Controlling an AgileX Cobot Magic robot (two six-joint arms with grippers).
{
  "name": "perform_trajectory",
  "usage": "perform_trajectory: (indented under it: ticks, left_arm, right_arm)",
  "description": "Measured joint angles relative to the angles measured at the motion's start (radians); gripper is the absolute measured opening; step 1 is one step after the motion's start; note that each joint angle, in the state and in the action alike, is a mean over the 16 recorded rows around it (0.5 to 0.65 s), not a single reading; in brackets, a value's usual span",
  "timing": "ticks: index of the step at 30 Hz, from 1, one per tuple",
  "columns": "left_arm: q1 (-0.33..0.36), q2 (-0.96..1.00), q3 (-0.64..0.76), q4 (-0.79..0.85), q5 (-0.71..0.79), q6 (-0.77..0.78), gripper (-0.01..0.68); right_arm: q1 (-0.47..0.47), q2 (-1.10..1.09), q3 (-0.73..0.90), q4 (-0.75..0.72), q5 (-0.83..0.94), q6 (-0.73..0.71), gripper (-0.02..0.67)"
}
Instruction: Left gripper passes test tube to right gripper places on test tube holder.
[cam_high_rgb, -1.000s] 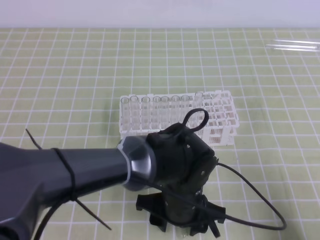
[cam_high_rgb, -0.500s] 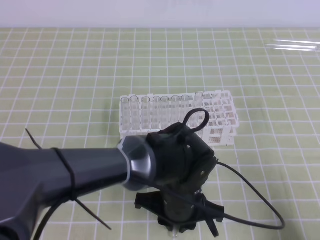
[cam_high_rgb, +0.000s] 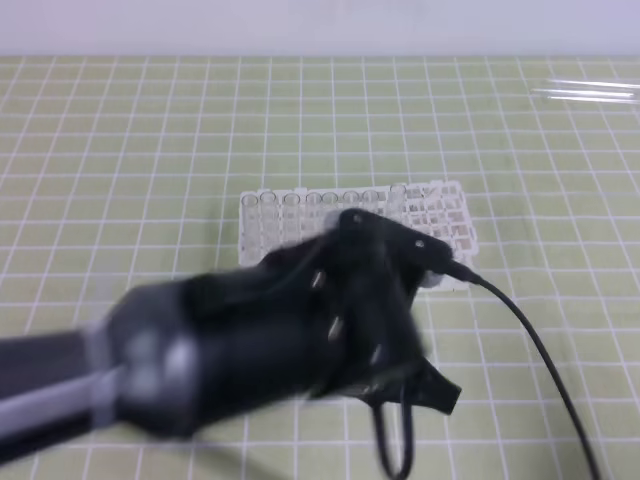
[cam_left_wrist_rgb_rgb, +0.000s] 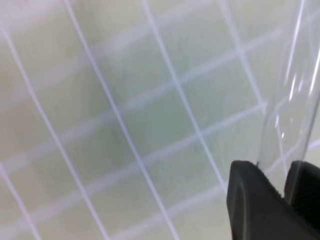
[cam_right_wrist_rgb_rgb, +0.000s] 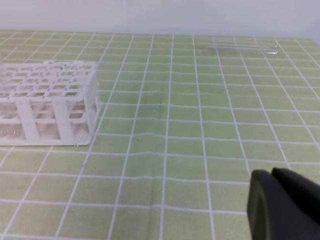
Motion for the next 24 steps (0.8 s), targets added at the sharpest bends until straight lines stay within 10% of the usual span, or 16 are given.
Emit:
perform_trajectory:
  ticks: [14, 24]
  left_arm:
    - [-0.103, -0.342, 0.475, 0.420, -0.601, -0.149, 0.023]
    - [-0.101, -0.447, 0.672, 0.541, -0.713, -0.271, 0.023]
  right_arm:
    - [0.000, 0.000, 0.000, 0.000, 0.000, 0.000, -0.018]
    - [0.000, 0.000, 0.000, 0.000, 0.000, 0.000, -0.018]
